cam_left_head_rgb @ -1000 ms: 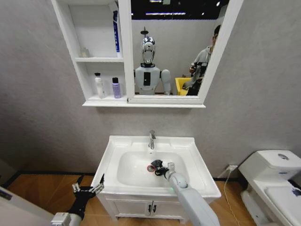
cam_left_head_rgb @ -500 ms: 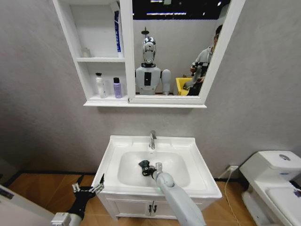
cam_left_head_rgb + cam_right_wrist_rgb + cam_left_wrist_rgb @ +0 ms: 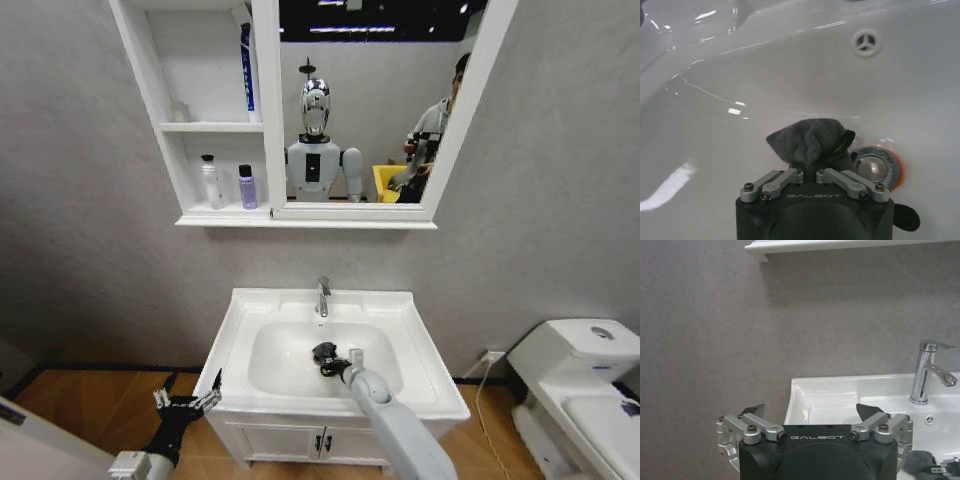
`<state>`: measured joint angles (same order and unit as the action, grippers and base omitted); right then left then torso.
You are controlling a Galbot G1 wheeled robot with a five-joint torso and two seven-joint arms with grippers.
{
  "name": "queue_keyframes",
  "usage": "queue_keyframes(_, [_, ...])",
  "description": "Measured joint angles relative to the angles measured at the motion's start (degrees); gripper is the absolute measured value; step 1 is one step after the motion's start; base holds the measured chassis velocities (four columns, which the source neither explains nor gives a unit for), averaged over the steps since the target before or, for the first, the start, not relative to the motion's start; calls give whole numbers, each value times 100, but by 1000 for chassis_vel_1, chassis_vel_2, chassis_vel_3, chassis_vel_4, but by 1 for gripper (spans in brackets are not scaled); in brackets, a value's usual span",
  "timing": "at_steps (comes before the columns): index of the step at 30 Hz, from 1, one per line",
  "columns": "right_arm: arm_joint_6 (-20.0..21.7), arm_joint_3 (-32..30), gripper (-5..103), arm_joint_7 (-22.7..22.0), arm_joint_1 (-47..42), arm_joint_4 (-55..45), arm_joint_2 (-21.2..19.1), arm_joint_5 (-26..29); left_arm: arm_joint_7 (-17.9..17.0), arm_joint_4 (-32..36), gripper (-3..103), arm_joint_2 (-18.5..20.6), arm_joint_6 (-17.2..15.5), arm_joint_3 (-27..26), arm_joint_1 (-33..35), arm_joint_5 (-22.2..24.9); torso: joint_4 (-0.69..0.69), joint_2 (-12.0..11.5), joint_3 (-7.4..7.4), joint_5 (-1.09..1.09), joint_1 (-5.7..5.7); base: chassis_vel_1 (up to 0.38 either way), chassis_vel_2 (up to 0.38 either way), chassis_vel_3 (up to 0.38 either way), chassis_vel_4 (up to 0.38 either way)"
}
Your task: Move facial cleanser and shampoo from washbasin to cabinet, then wipe washbasin with towel.
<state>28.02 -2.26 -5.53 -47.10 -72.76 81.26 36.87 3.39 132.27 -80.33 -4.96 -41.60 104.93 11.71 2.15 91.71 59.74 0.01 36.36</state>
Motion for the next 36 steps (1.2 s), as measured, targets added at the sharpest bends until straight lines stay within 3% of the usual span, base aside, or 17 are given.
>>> queue_keyframes(7, [58, 95, 6, -138, 92, 147, 228, 147, 1, 0, 100, 0, 0, 0, 0, 0, -1, 0, -1, 1, -1, 0, 0, 0, 0])
queue_keyframes(13, [219, -261, 6, -320, -163, -230, -284, 263, 0, 0, 100, 0, 0, 0, 0, 0, -5, 0, -1, -1, 0, 0, 0, 0, 0])
queue_keyframes(17, [364, -472, 6, -515, -289, -635, -850, 585, 0, 0, 100, 0, 0, 0, 0, 0, -6, 0, -1, -1, 0, 0, 0, 0, 0])
queue_keyframes(20, [394, -481, 6, -520, -228, -646, -923, 595, 0, 0, 100, 0, 0, 0, 0, 0, -6, 0, -1, -1, 0, 0, 0, 0, 0])
queue_keyframes(26, [417, -195, 6, -530, 26, -406, -573, 596, 0, 0, 100, 0, 0, 0, 0, 0, 0, 0, -1, 0, 0, 0, 0, 0, 0])
queue_keyframes(31, [415, 232, 6, -572, 179, -121, -91, 491, 0, 0, 100, 0, 0, 0, 0, 0, -1, 0, -1, -1, 0, 0, 0, 0, 0])
queue_keyframes(33, [372, 448, 6, -575, 291, 117, 314, 379, 0, 0, 100, 0, 0, 0, 0, 0, -5, 0, -2, -3, 0, 0, 0, 0, 0])
queue_keyframes(36, [373, 480, 6, -581, 322, 180, 448, 364, 0, 0, 100, 0, 0, 0, 0, 0, -3, 0, -2, -2, 0, 0, 0, 0, 0])
